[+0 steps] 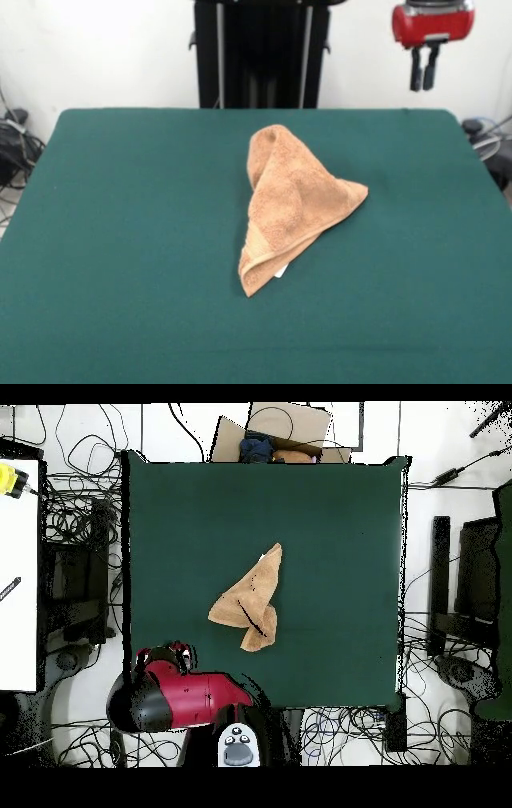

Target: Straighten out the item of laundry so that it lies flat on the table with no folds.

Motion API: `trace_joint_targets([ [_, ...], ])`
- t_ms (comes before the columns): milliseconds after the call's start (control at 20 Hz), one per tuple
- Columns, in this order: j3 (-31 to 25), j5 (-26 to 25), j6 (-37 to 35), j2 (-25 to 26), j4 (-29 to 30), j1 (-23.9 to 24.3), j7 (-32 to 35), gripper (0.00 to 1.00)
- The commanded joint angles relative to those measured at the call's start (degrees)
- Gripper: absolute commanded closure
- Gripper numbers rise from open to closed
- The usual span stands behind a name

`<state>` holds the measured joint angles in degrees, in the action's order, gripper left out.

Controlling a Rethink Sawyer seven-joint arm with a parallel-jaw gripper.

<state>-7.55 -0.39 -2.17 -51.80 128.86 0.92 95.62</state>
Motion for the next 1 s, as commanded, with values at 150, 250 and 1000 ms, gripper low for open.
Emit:
trace_joint_targets([
  [150, 1.69, -1.72, -1.49, -0.05, -0.59, -1.15, 7.72, 0.00],
  [250, 1.41, -2.41, -0.45, 0.97, -1.17, -0.36, 7.14, 0.00],
  [1000, 5.74, -5.70, 10.99, -6.30, 15.49, -2.76, 14.33, 0.00],
])
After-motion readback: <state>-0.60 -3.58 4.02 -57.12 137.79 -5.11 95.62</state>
